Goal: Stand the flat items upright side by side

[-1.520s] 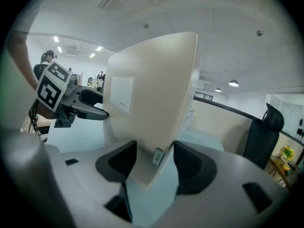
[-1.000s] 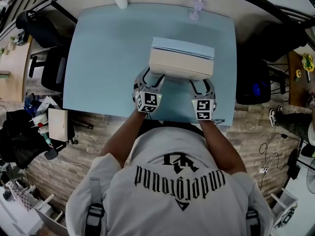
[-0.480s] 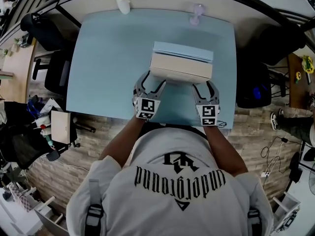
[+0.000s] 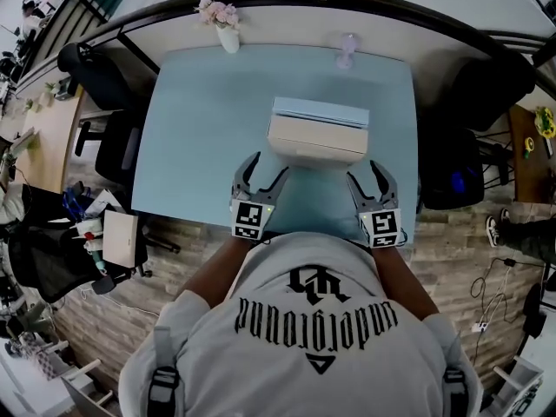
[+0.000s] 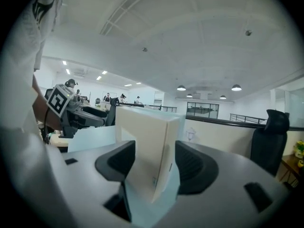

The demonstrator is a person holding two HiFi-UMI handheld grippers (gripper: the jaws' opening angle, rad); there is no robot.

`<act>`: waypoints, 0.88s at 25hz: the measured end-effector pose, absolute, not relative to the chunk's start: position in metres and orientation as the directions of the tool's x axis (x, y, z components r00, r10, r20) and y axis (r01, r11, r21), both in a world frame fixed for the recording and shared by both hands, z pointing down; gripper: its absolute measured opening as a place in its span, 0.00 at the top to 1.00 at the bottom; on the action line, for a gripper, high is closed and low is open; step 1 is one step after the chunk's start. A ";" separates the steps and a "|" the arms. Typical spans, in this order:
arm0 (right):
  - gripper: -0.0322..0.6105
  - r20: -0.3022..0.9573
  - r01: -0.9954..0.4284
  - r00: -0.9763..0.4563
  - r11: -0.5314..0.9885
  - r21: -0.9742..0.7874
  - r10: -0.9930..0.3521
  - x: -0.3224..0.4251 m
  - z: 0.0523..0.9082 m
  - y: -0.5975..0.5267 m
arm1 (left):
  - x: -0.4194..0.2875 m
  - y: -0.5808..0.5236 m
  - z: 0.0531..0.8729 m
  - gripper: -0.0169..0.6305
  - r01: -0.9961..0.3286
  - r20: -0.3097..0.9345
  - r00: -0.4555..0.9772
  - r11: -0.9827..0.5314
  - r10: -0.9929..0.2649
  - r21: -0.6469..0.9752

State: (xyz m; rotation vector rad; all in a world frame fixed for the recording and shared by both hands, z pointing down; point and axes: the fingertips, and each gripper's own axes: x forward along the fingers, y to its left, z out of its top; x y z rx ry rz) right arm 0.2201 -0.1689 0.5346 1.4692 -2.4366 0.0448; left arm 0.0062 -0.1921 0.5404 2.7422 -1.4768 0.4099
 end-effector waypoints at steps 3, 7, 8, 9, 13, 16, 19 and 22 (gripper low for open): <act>0.55 0.244 -0.867 -0.443 0.481 0.126 -0.863 0.226 0.527 -0.173 | 0.009 -0.193 0.534 0.48 -0.830 0.222 0.508 -0.542 -0.832 -0.131; 0.66 0.194 -0.861 -0.467 0.494 0.123 -0.863 0.231 0.508 -0.177 | 0.012 -0.187 0.514 0.61 -0.833 0.201 0.499 -0.531 -0.843 -0.156; 0.69 0.185 -0.857 -0.476 0.500 0.123 -0.860 0.230 0.505 -0.175 | 0.011 -0.184 0.510 0.65 -0.833 0.199 0.499 -0.530 -0.844 -0.159; 0.71 0.180 -0.852 -0.484 0.508 0.124 -0.856 0.230 0.502 -0.172 | 0.010 -0.181 0.506 0.69 -0.835 0.196 0.498 -0.528 -0.845 -0.157; 0.80 0.160 -0.832 -0.516 0.537 0.140 -0.841 0.226 0.485 -0.162 | 0.002 -0.173 0.487 0.87 -0.842 0.171 0.489 -0.514 -0.855 -0.164; 0.90 0.125 -0.836 -0.510 0.525 0.159 -0.851 0.221 0.468 -0.153 | -0.003 -0.166 0.474 0.95 -0.838 0.147 0.495 -0.515 -0.857 -0.181; 0.94 0.092 -0.852 -0.491 0.500 0.157 -0.866 0.210 0.455 -0.144 | -0.011 -0.163 0.463 0.97 -0.831 0.124 0.513 -0.528 -0.849 -0.175; 0.94 0.099 -0.857 -0.488 0.498 0.135 -0.867 0.194 0.449 -0.133 | -0.021 -0.157 0.454 0.97 -0.815 0.113 0.547 -0.559 -0.829 -0.153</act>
